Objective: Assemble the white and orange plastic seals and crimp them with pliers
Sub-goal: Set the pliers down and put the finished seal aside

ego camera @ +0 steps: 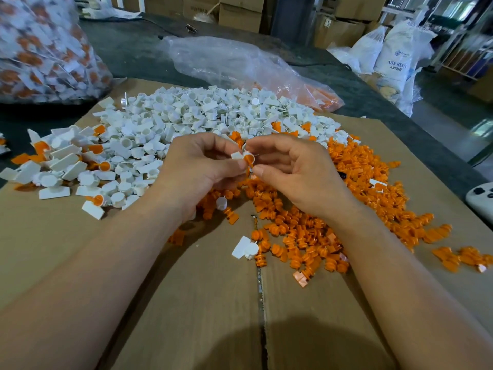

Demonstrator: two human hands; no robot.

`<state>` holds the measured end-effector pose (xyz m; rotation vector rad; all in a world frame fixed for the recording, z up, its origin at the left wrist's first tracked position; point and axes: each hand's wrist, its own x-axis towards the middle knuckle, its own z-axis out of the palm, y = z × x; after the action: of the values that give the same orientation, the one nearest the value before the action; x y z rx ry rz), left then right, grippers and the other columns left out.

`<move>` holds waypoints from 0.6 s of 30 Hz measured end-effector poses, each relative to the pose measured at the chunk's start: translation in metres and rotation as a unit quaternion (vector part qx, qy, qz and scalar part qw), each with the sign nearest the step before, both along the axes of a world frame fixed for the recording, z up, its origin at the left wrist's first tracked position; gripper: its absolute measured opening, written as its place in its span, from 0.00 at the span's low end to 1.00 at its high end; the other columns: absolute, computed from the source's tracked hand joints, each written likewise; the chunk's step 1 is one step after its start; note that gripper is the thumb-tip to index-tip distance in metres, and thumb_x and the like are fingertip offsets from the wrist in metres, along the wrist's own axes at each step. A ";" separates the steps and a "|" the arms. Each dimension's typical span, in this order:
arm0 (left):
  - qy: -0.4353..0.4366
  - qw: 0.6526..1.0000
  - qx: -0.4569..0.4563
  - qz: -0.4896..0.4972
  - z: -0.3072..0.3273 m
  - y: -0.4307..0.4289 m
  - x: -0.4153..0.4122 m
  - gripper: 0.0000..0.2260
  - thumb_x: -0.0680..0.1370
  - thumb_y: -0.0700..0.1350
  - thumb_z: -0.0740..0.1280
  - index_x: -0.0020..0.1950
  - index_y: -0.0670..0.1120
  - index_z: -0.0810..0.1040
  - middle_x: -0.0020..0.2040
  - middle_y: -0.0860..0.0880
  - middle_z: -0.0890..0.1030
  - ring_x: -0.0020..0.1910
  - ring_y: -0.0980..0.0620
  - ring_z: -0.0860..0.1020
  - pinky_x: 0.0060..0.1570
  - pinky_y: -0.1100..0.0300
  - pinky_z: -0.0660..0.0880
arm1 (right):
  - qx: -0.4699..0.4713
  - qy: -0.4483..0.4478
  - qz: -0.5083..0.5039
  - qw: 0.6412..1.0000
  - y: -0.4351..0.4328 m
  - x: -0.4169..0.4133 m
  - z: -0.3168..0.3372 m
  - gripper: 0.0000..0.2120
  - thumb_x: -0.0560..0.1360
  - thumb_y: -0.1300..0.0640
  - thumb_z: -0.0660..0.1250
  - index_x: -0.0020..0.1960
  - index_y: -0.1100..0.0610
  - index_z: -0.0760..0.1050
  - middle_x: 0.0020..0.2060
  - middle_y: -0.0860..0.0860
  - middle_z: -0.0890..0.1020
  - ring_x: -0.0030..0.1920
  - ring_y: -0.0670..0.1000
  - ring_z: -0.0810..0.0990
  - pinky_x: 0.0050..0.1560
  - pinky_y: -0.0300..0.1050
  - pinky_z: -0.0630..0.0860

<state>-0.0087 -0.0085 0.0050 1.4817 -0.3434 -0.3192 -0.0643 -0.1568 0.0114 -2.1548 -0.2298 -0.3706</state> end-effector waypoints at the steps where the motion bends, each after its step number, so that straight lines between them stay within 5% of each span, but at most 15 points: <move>1: -0.024 1.000 0.004 0.017 0.000 0.000 -0.001 0.07 0.68 0.31 0.71 0.37 0.42 0.78 0.30 0.47 0.80 0.28 0.56 0.79 0.29 0.67 0.77 | 0.001 0.002 -0.002 1.000 0.000 0.000 0.000 0.18 0.72 0.66 0.68 0.58 0.51 0.74 0.46 0.41 0.79 0.51 0.42 0.80 0.53 0.38 0.77; 7: -0.105 0.994 0.024 0.035 0.000 -0.001 -0.003 0.10 0.65 0.32 0.74 0.32 0.46 0.79 0.28 0.51 0.81 0.30 0.55 0.78 0.36 0.65 0.78 | -0.001 -0.031 -0.012 0.999 -0.002 0.001 0.001 0.17 0.71 0.67 0.69 0.45 0.43 0.75 0.41 0.38 0.79 0.44 0.38 0.80 0.47 0.31 0.76; 18: -0.182 0.981 0.030 0.054 -0.001 0.001 -0.005 0.14 0.64 0.34 0.76 0.31 0.54 0.80 0.34 0.53 0.82 0.36 0.52 0.79 0.43 0.54 0.78 | 0.003 -0.052 -0.019 0.998 -0.003 0.002 -0.002 0.19 0.70 0.69 0.68 0.44 0.43 0.74 0.39 0.38 0.79 0.43 0.37 0.80 0.46 0.31 0.75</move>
<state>-0.0132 -0.0078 0.0035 1.6117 -0.5465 0.0335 -0.0621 -0.1602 0.0092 -2.1384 -0.2453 -0.5063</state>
